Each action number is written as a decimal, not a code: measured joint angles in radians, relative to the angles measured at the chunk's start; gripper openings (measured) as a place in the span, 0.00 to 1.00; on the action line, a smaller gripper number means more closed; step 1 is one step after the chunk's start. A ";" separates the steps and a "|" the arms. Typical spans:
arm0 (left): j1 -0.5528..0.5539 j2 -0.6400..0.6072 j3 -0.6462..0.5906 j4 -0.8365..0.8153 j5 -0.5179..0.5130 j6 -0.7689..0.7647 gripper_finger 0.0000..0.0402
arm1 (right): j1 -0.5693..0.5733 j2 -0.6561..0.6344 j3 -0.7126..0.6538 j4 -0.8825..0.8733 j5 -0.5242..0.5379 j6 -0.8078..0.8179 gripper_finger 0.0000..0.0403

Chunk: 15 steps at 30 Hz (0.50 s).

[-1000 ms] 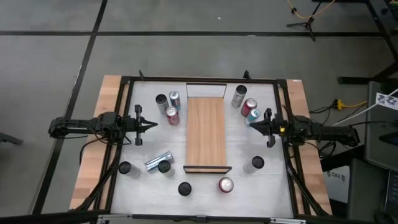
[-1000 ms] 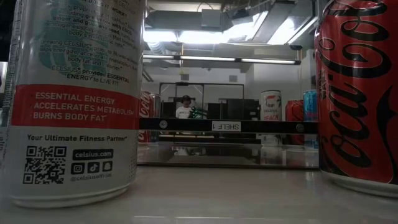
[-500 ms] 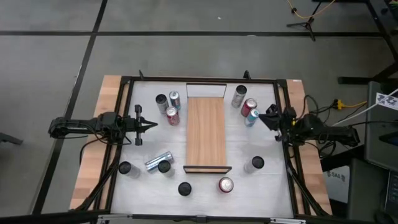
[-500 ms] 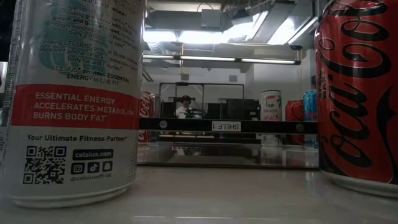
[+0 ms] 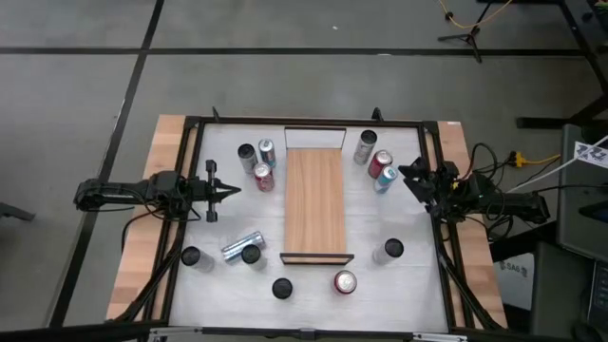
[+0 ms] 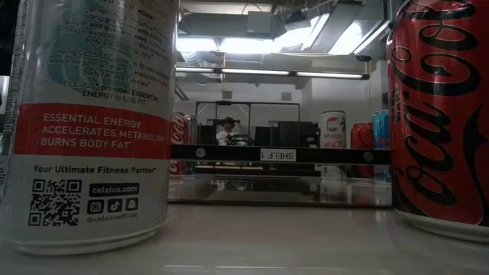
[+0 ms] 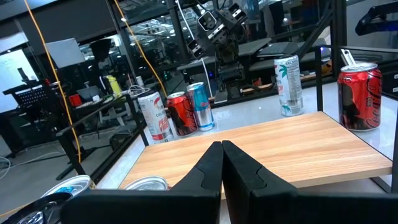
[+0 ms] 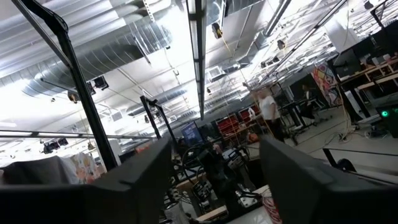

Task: Place canned beverage on shelf
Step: Put the white pink soda can on the shelf

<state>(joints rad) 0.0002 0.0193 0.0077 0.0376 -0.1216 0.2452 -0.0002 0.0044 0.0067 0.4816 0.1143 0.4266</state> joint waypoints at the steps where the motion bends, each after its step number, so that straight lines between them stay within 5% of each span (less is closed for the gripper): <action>1: 0.000 0.000 0.000 0.000 0.000 0.000 0.00 | 0.000 0.000 0.000 0.000 0.000 0.000 0.63; 6: 0.000 0.000 0.000 0.000 0.000 0.000 0.00 | 0.000 0.000 0.000 0.009 0.008 0.000 0.71; 15: 0.000 0.000 0.000 0.000 0.000 0.000 0.00 | 0.000 0.018 0.090 0.035 0.010 -0.008 0.69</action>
<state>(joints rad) 0.0006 0.0193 0.0078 0.0376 -0.1215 0.2454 -0.0002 0.0223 0.0963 0.5161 0.1242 0.4184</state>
